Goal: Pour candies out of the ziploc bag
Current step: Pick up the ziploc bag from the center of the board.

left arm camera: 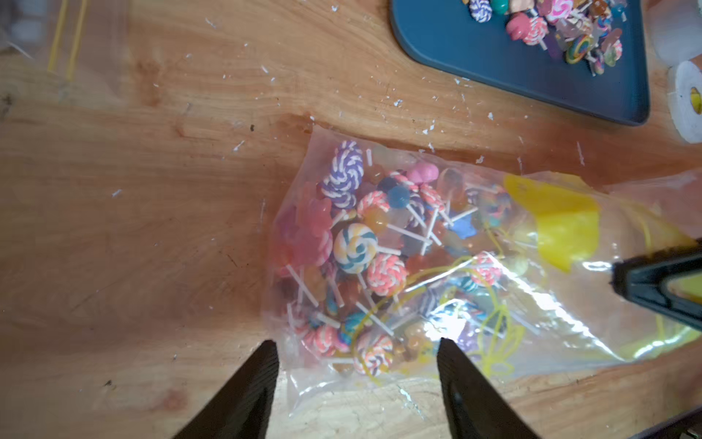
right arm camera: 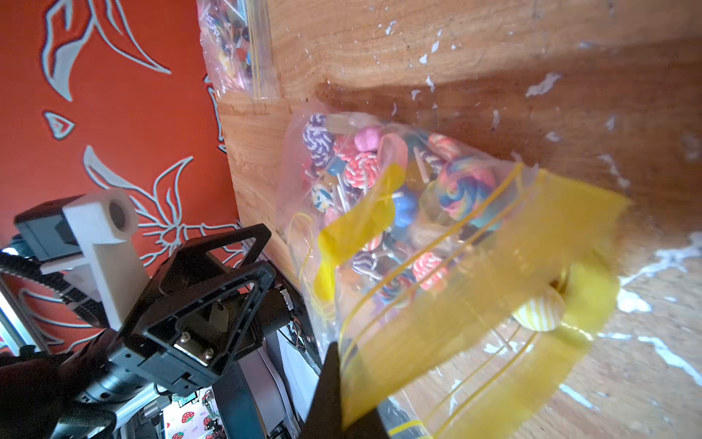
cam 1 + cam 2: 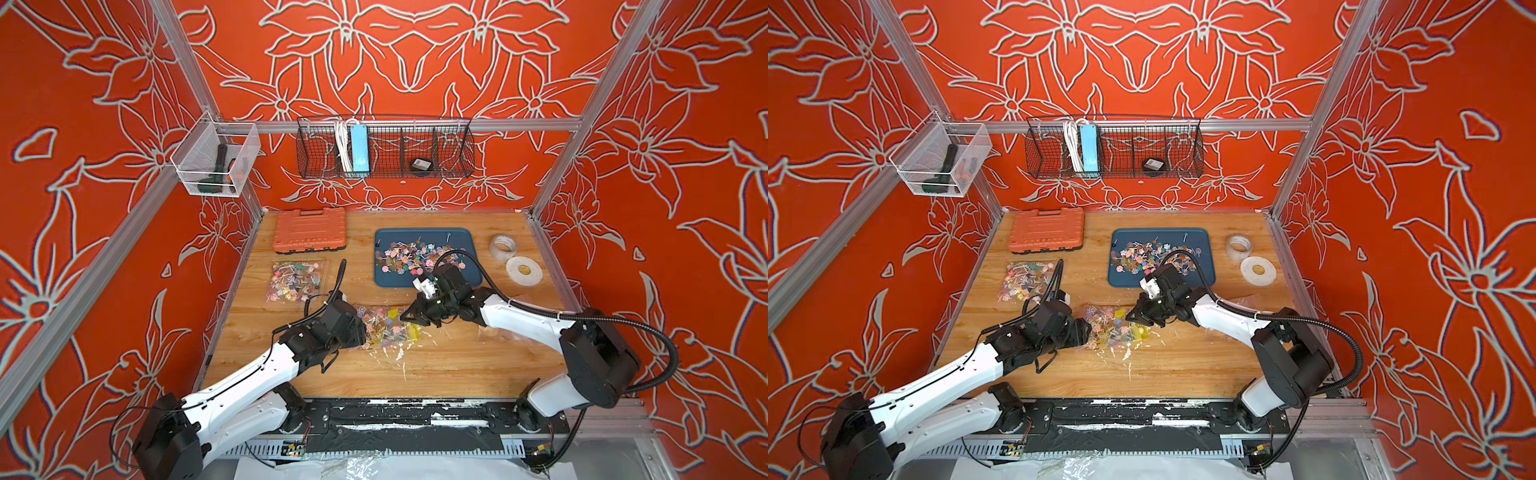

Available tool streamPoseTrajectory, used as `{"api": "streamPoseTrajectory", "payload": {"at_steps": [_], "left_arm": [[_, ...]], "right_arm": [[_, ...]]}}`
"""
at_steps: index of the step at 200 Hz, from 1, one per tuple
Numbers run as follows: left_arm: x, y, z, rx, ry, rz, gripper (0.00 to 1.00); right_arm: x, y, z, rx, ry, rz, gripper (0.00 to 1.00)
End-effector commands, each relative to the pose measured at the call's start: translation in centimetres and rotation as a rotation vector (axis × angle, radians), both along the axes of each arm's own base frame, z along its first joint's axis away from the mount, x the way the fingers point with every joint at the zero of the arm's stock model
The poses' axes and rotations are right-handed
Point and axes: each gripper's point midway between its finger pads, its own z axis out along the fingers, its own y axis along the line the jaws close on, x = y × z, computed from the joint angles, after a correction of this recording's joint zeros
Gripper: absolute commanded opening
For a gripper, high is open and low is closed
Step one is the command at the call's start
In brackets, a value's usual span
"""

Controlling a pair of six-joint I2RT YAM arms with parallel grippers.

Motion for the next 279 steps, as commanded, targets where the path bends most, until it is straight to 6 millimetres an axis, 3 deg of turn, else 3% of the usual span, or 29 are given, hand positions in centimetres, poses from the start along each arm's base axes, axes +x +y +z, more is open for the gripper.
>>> {"api": "streamPoseTrajectory", "payload": {"at_steps": [1, 34, 124, 190, 270, 279], "left_arm": [[0.4, 0.5, 0.0, -0.033, -0.016, 0.033, 0.77], [1.0, 0.7, 0.1, -0.081, -0.034, 0.026, 0.89], [1.0, 0.1, -2.0, -0.213, -0.004, -0.020, 0.88], [1.4, -0.8, -2.3, -0.242, 0.001, -0.062, 0.81], [1.6, -1.0, -2.3, -0.240, -0.003, -0.076, 0.61], [1.5, -0.9, -3.1, -0.230, 0.027, -0.074, 0.60]], "right_arm": [[0.2, -0.3, -0.3, -0.024, -0.012, 0.003, 0.00], [0.1, -0.5, -0.6, -0.036, -0.008, -0.003, 0.00], [0.1, -0.7, -0.9, -0.046, -0.006, -0.008, 0.00], [0.1, -0.7, -1.0, -0.047, -0.002, -0.012, 0.00], [0.1, -0.7, -1.1, -0.047, 0.002, -0.013, 0.00], [0.1, -0.7, -1.1, -0.047, 0.004, -0.013, 0.00]]}}
